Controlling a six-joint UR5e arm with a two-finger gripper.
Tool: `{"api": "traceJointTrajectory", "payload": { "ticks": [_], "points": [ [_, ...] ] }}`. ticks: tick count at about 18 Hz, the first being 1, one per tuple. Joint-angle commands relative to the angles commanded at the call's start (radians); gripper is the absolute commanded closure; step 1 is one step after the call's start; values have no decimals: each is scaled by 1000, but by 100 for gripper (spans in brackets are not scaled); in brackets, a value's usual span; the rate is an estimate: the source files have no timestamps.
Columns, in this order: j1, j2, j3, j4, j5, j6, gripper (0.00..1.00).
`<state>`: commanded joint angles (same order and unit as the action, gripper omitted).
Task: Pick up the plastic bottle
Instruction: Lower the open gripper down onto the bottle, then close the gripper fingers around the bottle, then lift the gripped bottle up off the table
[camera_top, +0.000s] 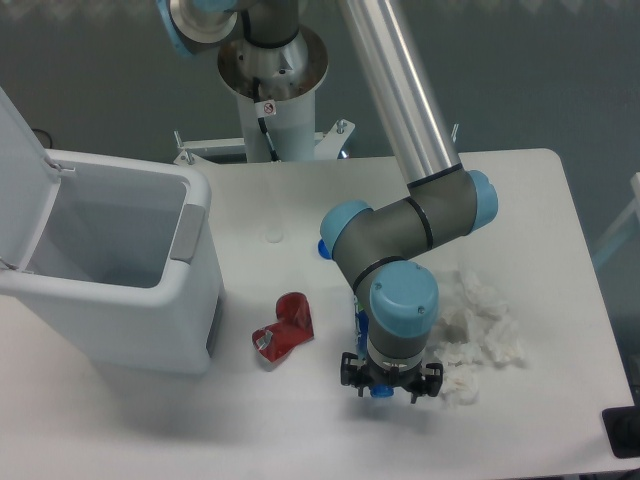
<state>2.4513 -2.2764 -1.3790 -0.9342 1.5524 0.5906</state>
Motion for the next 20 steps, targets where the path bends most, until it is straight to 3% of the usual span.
{"api": "traceJointTrajectory", "payload": {
  "ticks": [11, 20],
  "points": [
    [-2, 31, -9, -6, 5, 2, 82],
    [9, 112, -20, -12, 6, 6, 91]
  ]
}}
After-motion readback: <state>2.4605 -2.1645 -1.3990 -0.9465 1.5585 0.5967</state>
